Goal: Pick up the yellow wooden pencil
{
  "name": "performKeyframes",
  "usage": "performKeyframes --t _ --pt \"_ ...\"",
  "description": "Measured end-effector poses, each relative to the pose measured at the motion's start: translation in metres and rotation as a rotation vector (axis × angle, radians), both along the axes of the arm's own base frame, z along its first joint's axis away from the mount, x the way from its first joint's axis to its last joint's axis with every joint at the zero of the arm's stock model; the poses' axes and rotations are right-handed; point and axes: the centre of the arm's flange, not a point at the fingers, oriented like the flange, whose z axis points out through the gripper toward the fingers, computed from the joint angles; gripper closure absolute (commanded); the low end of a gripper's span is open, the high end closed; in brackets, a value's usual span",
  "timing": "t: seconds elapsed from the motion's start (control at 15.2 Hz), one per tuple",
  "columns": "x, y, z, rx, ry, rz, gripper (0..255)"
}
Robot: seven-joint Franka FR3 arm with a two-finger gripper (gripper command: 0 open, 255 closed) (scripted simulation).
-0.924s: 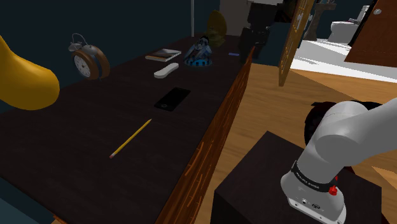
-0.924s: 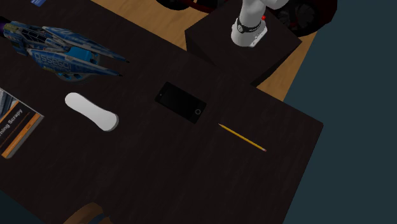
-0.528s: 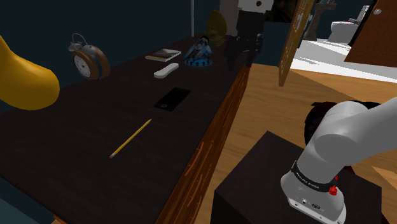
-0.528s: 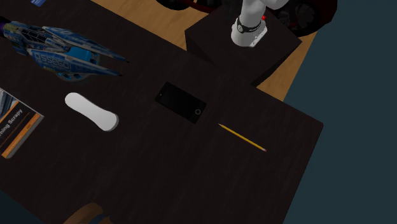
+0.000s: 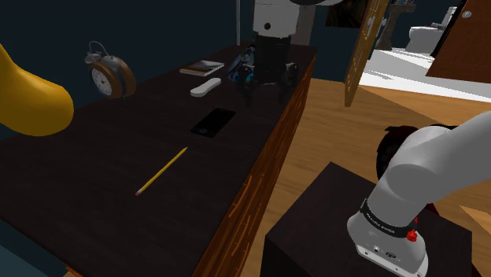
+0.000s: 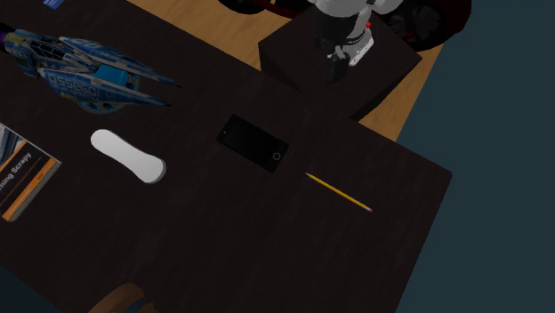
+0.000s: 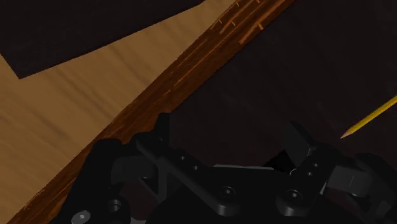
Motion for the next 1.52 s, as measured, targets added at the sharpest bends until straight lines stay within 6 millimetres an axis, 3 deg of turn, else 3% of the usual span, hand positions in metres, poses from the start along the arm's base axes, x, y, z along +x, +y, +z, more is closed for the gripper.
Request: performKeyframes --t 0.53,0.92,1.25,1.52 --pt "0.054 0.084 -0.035 -0.001 0.052 -0.314 0" --pt "0.115 0.134 -0.065 0.003 0.091 -0.547 0" --pt "0.164 0.158 -0.092 0.004 0.122 -0.732 0" --pt "0.168 0.162 -0.108 0.004 0.125 -0.755 0"
